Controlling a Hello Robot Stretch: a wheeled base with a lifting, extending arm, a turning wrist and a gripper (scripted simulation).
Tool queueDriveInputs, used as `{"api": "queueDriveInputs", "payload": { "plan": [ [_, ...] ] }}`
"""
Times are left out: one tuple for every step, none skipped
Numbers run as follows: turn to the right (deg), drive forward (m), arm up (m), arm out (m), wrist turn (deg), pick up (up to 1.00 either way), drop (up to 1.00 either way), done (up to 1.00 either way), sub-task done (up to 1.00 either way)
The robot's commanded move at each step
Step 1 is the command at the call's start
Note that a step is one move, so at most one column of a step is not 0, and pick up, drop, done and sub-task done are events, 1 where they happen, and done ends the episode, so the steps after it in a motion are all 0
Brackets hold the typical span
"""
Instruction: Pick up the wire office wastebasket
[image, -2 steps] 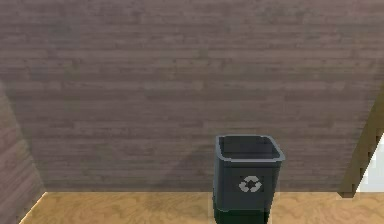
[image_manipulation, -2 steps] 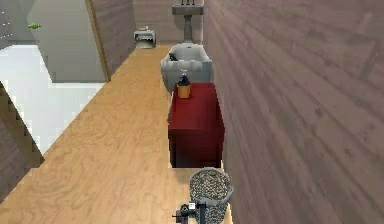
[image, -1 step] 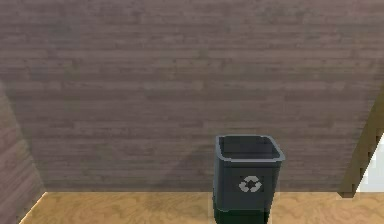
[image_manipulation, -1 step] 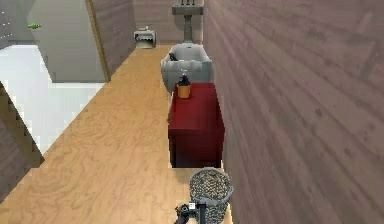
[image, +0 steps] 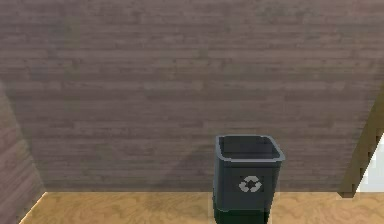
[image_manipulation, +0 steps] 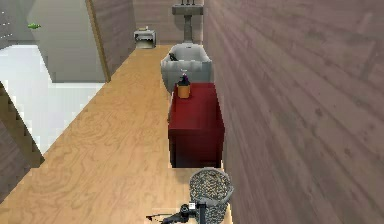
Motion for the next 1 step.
{"api": "queueDriveInputs", "payload": {
  "plan": [
    [0.0, 0.0, 0.0, 0.0, 45.0, 0.0, 0.0, 0.0, 0.0]
  ]
}}
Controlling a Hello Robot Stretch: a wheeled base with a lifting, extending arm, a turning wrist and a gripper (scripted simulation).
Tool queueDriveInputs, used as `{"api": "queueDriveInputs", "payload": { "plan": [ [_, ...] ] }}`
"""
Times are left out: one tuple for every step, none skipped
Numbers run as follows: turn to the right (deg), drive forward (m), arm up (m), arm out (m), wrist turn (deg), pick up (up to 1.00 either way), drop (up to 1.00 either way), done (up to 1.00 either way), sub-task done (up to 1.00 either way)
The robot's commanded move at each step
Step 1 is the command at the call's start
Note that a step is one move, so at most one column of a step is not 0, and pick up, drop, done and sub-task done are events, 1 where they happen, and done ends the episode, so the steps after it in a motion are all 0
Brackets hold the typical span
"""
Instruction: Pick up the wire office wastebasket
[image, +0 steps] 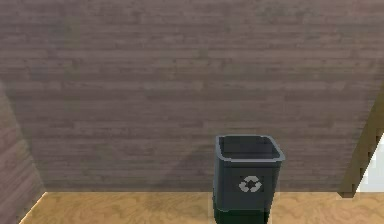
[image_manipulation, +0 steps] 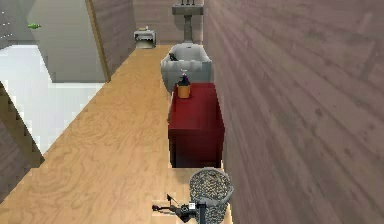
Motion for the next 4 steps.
{"api": "queueDriveInputs", "payload": {
  "plan": [
    [0.0, 0.0, 0.0, 0.0, 45.0, 0.0, 0.0, 0.0, 0.0],
    [0.0, 0.0, 0.0, 0.0, 33.0, 0.0, 0.0, 0.0, 0.0],
    [0.0, 0.0, 0.0, 0.0, 0.0, 1.0, 0.0, 0.0, 0.0],
    [0.0, 0.0, 0.1, 0.0, 0.0, 0.0, 0.0, 0.0, 0.0]
  ]
}}
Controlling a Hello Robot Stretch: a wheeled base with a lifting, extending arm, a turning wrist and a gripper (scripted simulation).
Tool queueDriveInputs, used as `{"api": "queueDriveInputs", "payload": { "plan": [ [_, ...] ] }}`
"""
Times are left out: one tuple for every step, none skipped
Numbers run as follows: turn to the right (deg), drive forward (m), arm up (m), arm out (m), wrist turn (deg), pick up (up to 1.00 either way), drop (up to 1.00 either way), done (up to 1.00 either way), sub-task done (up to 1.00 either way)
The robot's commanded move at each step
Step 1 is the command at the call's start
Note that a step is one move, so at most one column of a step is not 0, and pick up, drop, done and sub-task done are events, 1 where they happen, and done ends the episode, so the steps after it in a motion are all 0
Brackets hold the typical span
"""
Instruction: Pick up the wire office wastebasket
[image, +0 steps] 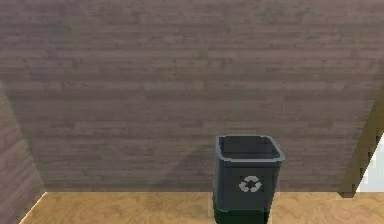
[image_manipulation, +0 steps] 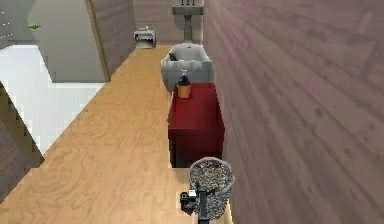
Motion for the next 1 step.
{"api": "queueDriveInputs", "payload": {
  "plan": [
    [0.0, 0.0, 0.0, 0.0, 0.0, 0.0, 0.0, 1.0, 0.0]
  ]
}}
